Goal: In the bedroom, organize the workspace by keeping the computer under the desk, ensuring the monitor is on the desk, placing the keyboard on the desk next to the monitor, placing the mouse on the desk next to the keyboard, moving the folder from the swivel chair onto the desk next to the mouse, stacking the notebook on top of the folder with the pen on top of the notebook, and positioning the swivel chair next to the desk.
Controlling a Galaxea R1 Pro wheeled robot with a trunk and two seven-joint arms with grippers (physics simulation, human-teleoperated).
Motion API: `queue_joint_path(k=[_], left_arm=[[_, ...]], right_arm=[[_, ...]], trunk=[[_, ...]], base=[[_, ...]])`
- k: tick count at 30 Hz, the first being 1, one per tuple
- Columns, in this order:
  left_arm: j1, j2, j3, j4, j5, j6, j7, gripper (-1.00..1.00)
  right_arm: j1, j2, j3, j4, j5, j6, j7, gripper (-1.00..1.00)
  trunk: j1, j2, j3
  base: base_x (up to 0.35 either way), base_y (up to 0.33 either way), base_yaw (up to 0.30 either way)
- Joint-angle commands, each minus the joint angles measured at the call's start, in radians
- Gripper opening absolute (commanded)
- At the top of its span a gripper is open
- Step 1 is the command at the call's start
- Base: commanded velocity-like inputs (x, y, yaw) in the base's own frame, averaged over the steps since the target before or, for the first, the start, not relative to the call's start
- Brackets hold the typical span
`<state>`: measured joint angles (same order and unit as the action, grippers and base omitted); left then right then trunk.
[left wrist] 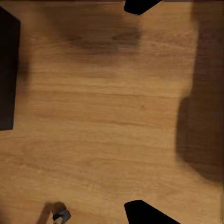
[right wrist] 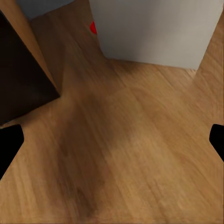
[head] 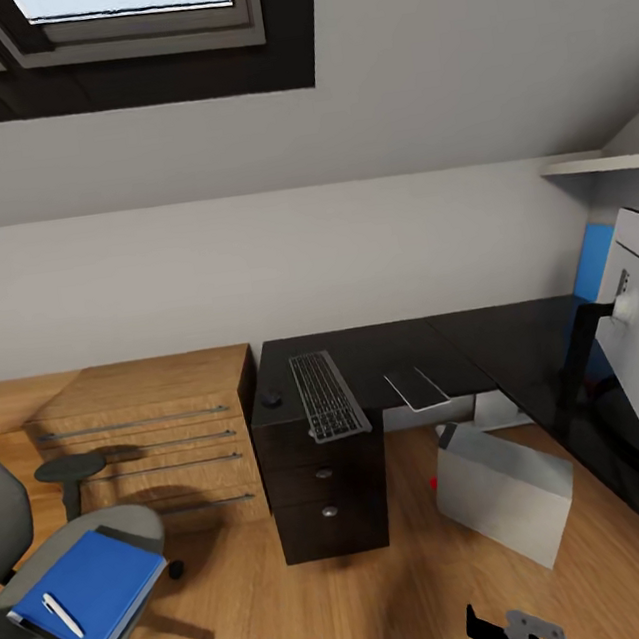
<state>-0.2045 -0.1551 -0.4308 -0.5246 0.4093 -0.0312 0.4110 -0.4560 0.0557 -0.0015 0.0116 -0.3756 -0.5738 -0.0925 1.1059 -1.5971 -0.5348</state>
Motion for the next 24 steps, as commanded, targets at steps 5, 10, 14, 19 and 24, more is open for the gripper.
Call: queue_joint_path(k=[5,10,14,19,24], left_arm=[[-0.001,-0.019,-0.008,0.028,0.011,-0.031,0.015,1.00],[-0.001,-0.019,-0.008,0.056,0.011,-0.060,0.017,1.00],[-0.001,-0.019,-0.009,0.079,0.011,-0.082,0.015,1.00],[-0.001,-0.019,-0.008,0.093,0.011,-0.110,0.013,1.00],[-0.001,-0.019,-0.012,0.144,0.011,-0.115,0.008,1.00]], right_arm=[[0.003,0.009,-0.001,-0.022,0.000,-0.004,-0.005,1.00],[0.003,0.014,0.003,-0.025,0.002,-0.008,-0.006,1.00],[0.003,0.015,0.007,-0.029,0.011,-0.015,-0.006,1.00],[0.003,0.012,0.022,-0.027,0.028,-0.022,-0.005,1.00],[0.003,0.010,0.073,-0.024,0.106,-0.046,-0.007,1.00]], trunk=[[-0.019,0.035,0.015],[-0.039,0.070,0.030],[-0.054,0.098,0.043],[-0.073,0.133,0.059],[-0.092,0.168,0.074]], base=[[0.000,0.000,0.000],[0.000,0.000,0.000],[0.000,0.000,0.000],[0.000,0.000,0.000],[0.000,0.000,0.000]])
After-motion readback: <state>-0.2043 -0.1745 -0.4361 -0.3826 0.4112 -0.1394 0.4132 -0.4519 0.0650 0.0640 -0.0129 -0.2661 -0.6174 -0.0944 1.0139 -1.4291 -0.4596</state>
